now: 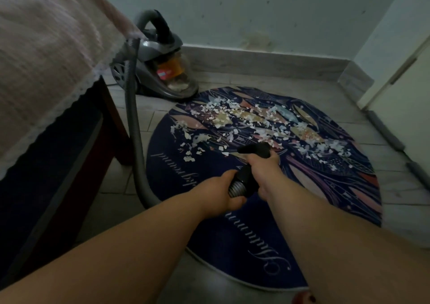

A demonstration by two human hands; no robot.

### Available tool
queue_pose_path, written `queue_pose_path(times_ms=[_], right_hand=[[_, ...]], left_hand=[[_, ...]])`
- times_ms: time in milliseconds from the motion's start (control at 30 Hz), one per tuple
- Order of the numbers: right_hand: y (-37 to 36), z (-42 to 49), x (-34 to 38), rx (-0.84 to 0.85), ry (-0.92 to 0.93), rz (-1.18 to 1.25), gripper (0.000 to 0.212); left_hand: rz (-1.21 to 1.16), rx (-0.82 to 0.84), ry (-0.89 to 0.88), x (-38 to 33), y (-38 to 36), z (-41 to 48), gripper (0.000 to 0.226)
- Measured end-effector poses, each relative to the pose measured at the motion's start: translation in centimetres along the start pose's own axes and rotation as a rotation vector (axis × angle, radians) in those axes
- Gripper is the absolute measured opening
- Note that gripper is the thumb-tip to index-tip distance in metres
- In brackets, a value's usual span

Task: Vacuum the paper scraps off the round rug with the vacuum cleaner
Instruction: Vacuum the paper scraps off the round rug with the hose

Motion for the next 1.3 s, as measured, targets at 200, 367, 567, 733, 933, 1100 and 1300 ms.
queue_pose_path(times_ms=[200, 367, 567, 733, 933, 1100, 1300], right_hand=[[0.5, 2.6, -0.8, 0.011, -0.051, 0.003, 0.081], [-0.3, 3.8, -2.1, 0.019, -0.082, -0.008, 0.081], [-1.1, 4.6, -2.1, 0.033, -0.091, -0.047, 0.079], [-2.5, 4.6, -2.2, 0.079, -0.108, -0.070, 0.082], [-5.0, 4.3, -2.5, 0.136, -0.110, -0.104, 0.083], [-7.8, 3.9, -2.7, 0.184, -0.108, -0.160, 0.081], [-10.0, 3.3, -3.3, 0.201, -0.122, -0.202, 0.084]], left_hand=[[0.017, 0.039, -0.032, 0.4, -0.1, 2.7, 0.077], [-0.010, 0.052, -0.024, 2.0, -0.5, 3.4, 0.077], [-0.018, 0.029, -0.017, 2.8, -0.3, 3.6, 0.078], [-0.004, 0.007, 0.016, 3.6, -0.2, 2.9, 0.080], [-0.012, -0.031, 0.056, 5.2, 0.1, 1.3, 0.082], [-0.074, -0.074, 0.088, 6.8, 0.4, -0.5, 0.077], [-0.100, -0.082, 0.118, 8.3, 0.5, -2.1, 0.078]])
Point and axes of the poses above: each hand's wrist, its own z-axis towards the middle knuckle, its own y-axis out of the back of the hand, x = y × z, the point moved 9 cm from there along z, towards the middle knuckle, and after that the axes turned 10 degrees about x, right-handed, at the moved point
